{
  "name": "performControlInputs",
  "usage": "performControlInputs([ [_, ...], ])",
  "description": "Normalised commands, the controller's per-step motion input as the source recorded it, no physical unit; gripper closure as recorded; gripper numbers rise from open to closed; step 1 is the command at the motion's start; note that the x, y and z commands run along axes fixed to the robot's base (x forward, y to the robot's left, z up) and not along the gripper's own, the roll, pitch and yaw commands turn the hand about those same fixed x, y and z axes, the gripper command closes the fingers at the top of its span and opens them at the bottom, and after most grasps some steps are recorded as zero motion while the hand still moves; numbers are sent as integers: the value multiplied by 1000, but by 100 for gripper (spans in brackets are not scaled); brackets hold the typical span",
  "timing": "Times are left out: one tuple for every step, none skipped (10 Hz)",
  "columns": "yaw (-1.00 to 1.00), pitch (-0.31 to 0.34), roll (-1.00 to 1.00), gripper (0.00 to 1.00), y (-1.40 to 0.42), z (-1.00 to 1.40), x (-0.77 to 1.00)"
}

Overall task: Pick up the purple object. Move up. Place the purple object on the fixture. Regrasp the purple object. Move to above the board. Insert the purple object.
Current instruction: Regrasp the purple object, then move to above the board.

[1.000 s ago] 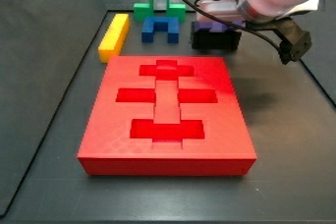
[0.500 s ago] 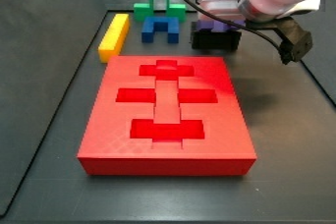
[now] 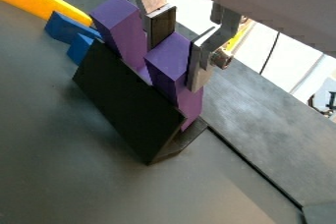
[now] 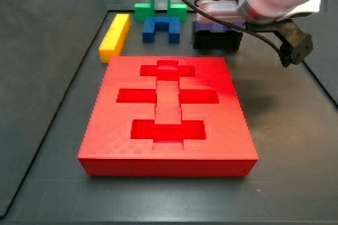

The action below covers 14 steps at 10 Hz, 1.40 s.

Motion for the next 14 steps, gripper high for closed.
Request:
performControlInputs([
  [0, 0, 0, 100, 0, 0, 0],
  [0, 0, 0, 100, 0, 1400, 0],
  [-51, 20, -1, 100, -14, 1400, -26],
  [-64, 31, -45, 100, -13, 1400, -51],
  [-27, 36, -18, 100, 3, 1400, -45],
  [-15, 71, -5, 100, -10, 1400, -36],
  [-3, 75, -2, 100, -20, 1400, -30],
  [9, 80, -12, 100, -5, 1400, -14],
  [21, 91, -4, 100, -19, 489, 15],
  [-82, 127, -1000, 100, -1400, 312, -1296],
  [-76, 115, -1000, 100, -1400, 306, -1308],
  [-61, 83, -1000, 100, -1338, 287, -1400],
  [-51, 80, -1000, 100, -1311, 264, -1400],
  [-44, 83, -1000, 100, -1312, 276, -1400],
])
